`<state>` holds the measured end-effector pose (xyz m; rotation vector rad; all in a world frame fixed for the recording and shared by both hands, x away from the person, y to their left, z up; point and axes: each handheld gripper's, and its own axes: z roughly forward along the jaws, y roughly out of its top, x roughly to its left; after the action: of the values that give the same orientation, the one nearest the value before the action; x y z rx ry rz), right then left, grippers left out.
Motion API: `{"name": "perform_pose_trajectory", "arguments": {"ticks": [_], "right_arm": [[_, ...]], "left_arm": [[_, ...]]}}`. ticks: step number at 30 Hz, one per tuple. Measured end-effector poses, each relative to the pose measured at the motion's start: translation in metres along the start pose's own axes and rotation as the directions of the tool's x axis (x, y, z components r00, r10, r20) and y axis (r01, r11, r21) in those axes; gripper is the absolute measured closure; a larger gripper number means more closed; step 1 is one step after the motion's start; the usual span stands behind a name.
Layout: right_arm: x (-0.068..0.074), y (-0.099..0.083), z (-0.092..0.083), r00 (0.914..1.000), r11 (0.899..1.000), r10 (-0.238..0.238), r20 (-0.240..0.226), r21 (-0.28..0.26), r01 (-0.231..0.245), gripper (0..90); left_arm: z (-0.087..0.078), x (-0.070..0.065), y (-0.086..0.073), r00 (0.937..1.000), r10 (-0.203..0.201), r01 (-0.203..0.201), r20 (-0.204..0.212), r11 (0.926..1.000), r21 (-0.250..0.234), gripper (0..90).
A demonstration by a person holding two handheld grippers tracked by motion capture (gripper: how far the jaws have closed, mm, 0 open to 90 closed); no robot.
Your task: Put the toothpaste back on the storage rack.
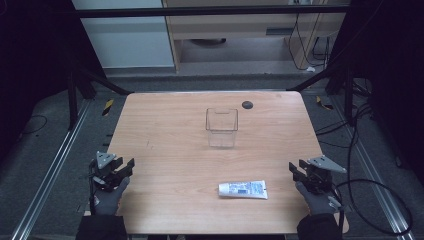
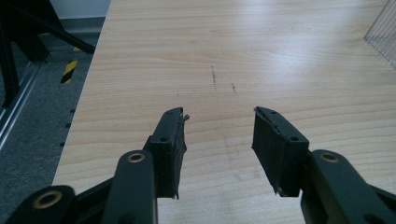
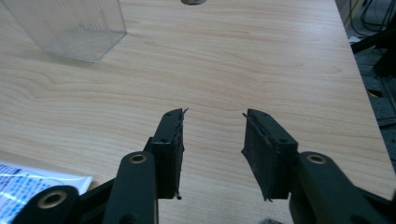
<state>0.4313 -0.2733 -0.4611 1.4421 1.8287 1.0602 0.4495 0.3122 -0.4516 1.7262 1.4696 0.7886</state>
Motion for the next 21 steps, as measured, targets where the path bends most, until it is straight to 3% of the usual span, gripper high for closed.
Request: {"name": "perform_pose_trajectory", "arguments": {"ticks": [5,11,16,21], "right_arm": [[0.006,0.001,-0.005,0.9995,1.0,0.002,-0.033,0.0,-0.002,65.3],[0.023,0.01,-0.009,0.9951,1.0,-0.027,-0.096,-0.004,0.026,76.9],[0.041,0.015,-0.01,0.9817,0.999,-0.046,-0.185,0.019,0.05,87.1],[0.053,0.018,-0.009,0.971,0.997,-0.056,-0.233,0.033,0.065,90.0]], "left_arm": [[-0.001,0.001,-0.002,0.9998,-0.006,0.006,0.017,1.0,-0.001,54.4],[0.0,-0.004,-0.001,0.9995,0.024,-0.025,0.019,0.9997,0.003,53.8],[0.002,-0.009,-0.002,0.9984,0.055,-0.055,0.016,0.9984,0.013,53.2],[0.005,-0.009,-0.003,0.998,0.062,-0.062,0.011,0.9977,0.029,51.5]]}}
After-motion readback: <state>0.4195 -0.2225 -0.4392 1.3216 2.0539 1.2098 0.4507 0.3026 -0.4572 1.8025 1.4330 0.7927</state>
